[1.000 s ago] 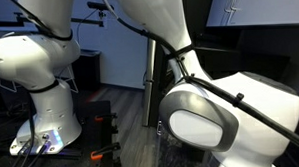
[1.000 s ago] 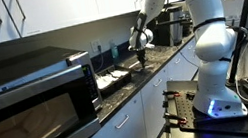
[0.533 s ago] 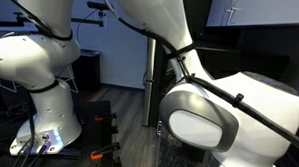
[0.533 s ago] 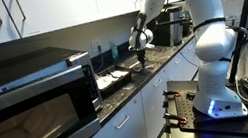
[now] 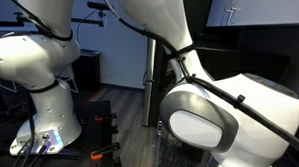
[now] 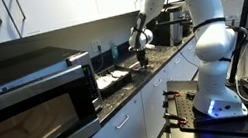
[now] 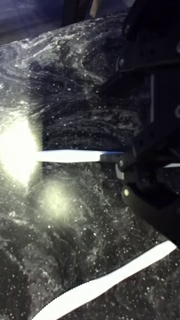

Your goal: Pick up the folk and put it in the black object

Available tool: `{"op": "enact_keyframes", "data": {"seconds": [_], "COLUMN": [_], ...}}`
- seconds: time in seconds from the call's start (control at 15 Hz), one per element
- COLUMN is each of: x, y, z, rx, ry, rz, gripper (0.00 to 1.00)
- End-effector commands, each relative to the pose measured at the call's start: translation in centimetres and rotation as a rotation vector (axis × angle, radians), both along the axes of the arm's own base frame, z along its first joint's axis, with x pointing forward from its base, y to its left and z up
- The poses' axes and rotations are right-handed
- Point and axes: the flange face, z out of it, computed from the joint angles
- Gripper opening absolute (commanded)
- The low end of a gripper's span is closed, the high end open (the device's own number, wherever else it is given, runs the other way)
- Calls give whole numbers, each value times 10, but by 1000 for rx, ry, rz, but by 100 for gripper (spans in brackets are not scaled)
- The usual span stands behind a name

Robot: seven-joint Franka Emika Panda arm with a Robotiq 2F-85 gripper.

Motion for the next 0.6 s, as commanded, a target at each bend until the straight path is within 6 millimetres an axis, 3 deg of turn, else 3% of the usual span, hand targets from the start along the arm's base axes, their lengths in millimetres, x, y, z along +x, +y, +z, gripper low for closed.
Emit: {"op": "enact_keyframes", "data": {"seconds": [0.0,0.27,0.53], "x": [4,3,3], "y": [2,2,-2], "z": [2,7,6], "rx": [12,3,5], "ry": [8,-2,0], "rz": [-9,-8,-9], "gripper": [74,66,69]}}
